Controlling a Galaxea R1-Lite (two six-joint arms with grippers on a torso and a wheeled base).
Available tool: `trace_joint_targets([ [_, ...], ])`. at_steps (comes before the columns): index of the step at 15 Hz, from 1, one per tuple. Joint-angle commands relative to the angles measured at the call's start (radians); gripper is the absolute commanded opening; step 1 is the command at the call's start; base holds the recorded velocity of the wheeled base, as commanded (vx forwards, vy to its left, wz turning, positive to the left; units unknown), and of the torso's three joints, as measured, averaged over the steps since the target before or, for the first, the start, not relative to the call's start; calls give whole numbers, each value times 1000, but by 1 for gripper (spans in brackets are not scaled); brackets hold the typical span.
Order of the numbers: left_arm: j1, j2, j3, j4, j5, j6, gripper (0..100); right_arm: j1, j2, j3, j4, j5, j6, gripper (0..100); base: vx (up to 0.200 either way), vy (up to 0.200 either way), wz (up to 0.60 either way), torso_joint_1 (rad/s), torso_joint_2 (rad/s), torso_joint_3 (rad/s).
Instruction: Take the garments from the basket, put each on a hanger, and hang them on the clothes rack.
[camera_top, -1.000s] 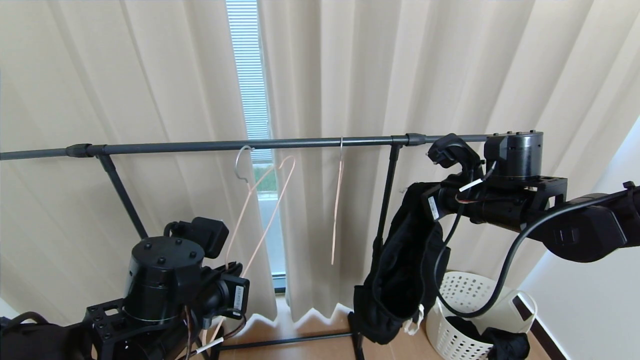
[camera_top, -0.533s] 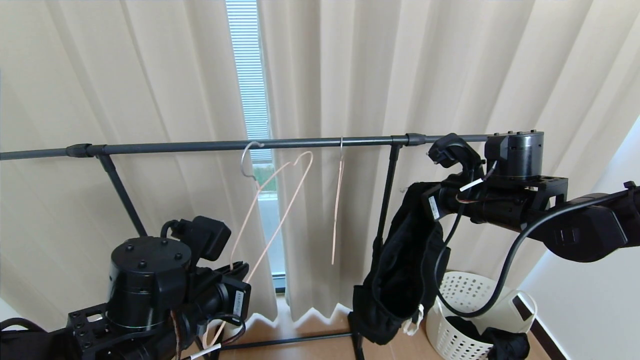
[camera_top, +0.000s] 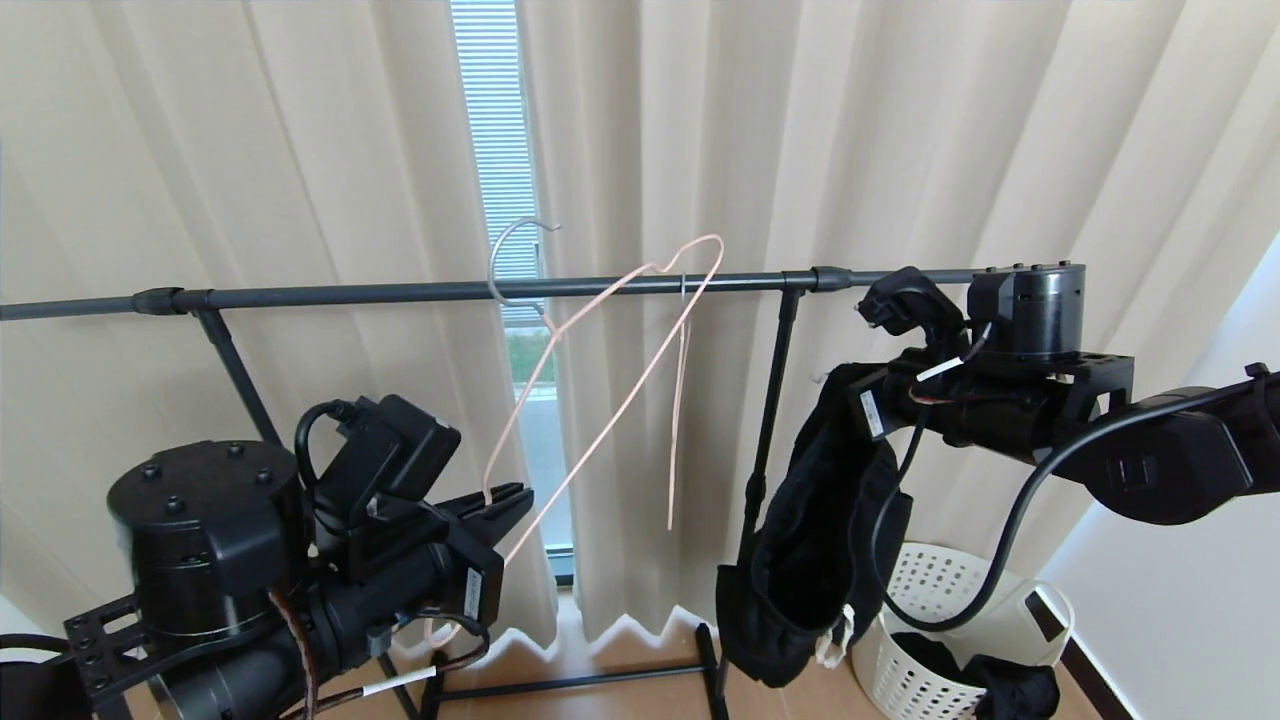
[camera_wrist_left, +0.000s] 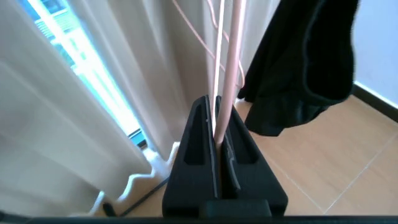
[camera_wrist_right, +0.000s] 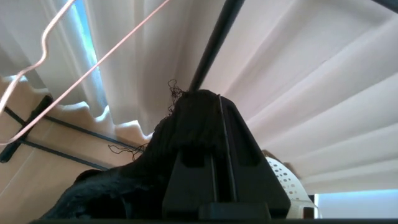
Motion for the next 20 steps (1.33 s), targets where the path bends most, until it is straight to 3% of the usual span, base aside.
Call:
trace_joint_targets([
  [1, 3, 0, 16, -7, -7, 0, 0, 1, 0, -1, 0, -7, 0, 0, 0, 0, 0, 0, 0, 0],
  [3, 1, -3, 108, -58, -93, 49, 0, 1, -6, -4, -2, -119, 0, 0, 0, 0, 0, 0, 0, 0],
  [7, -4, 22, 253, -240, -204, 80, 0, 6, -43, 12, -2, -204, 3, 0, 0, 0, 0, 0, 0, 0],
  [20, -85, 149, 293, -254, -210, 112, 0, 55, -25, 8, -3, -279, 4, 0, 0, 0, 0, 0, 0, 0],
])
